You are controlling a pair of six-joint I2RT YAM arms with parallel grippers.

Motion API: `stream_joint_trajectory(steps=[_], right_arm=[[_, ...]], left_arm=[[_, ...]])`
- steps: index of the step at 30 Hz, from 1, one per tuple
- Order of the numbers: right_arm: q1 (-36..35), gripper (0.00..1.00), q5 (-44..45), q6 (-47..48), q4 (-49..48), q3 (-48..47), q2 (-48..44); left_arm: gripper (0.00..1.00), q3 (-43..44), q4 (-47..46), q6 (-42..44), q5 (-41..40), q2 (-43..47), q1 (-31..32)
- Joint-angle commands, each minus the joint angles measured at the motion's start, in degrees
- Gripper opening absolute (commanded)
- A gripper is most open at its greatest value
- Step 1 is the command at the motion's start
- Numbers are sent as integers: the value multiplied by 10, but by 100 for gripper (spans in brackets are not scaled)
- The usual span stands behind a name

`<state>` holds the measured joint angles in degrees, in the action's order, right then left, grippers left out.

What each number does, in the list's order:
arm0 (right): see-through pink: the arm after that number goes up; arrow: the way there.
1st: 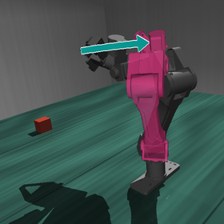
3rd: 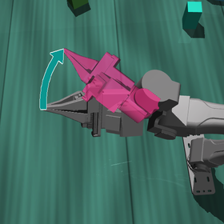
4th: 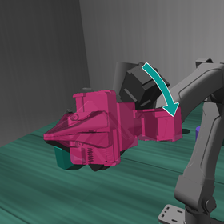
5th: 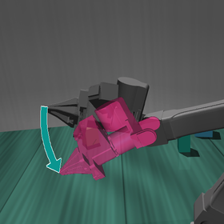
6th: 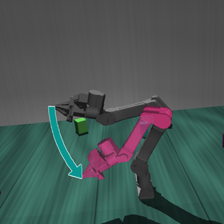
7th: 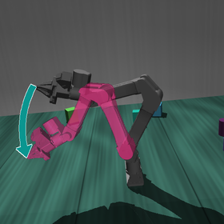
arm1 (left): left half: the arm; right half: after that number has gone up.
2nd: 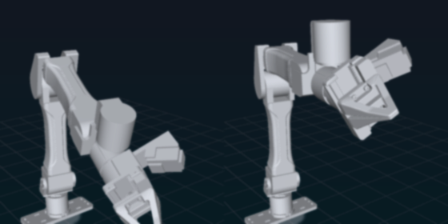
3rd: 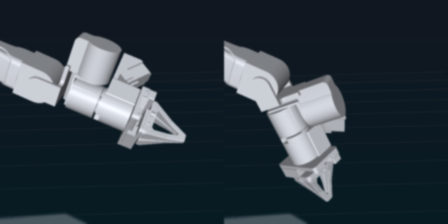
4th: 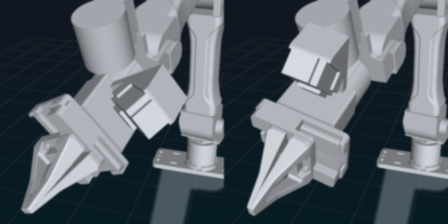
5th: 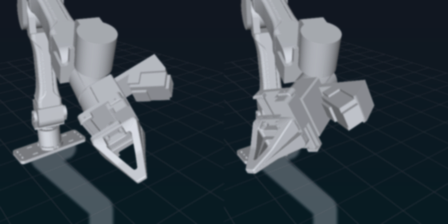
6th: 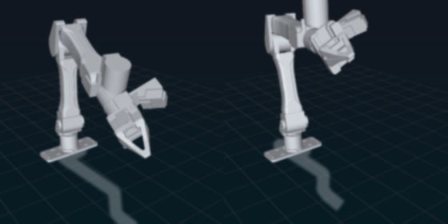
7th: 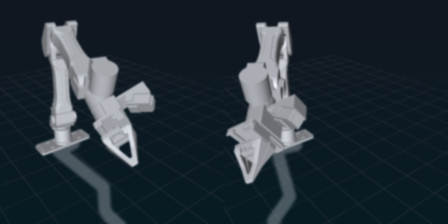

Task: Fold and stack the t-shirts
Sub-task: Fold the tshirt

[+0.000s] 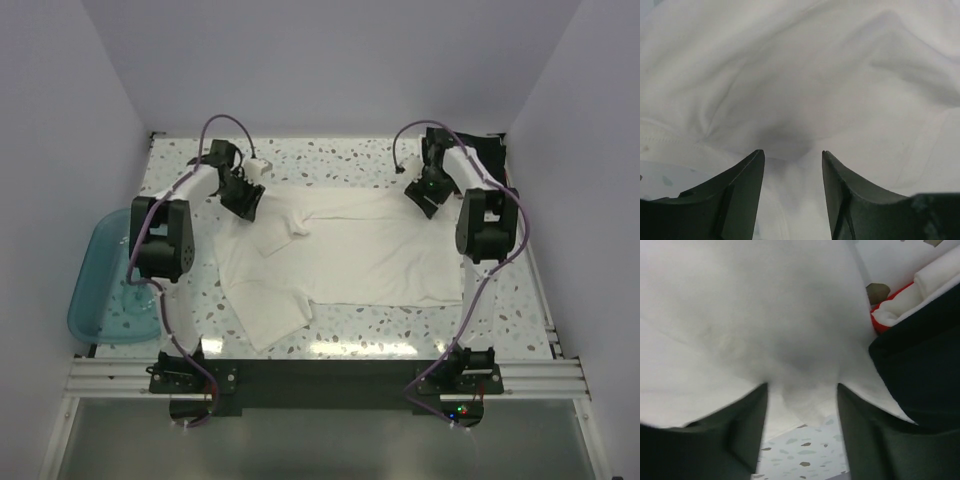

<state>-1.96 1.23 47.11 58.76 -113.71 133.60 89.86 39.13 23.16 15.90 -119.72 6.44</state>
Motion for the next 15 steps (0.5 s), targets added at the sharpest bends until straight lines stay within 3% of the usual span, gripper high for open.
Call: stream_joint_trajectory(steps=[1,4,8,11,12,15], right_arm=[[-1,69,-71,15,36,-17,-87],[-1,82,-91,54,89,49,-184],[0,81,-94,97,125,202,-323],[-2,66,-87,116,137,337,-426],[-2,55,-84,119,137,397,-477],[-2,46,-63,124,135,504,-536]], left_arm=[[56,11,34,64,92,110,-5],[69,-32,81,128,138,199,-5],[72,-119,167,205,166,302,-5],[71,-194,219,256,178,370,-5],[70,-230,225,261,178,385,-5],[68,-293,246,286,180,439,-4]])
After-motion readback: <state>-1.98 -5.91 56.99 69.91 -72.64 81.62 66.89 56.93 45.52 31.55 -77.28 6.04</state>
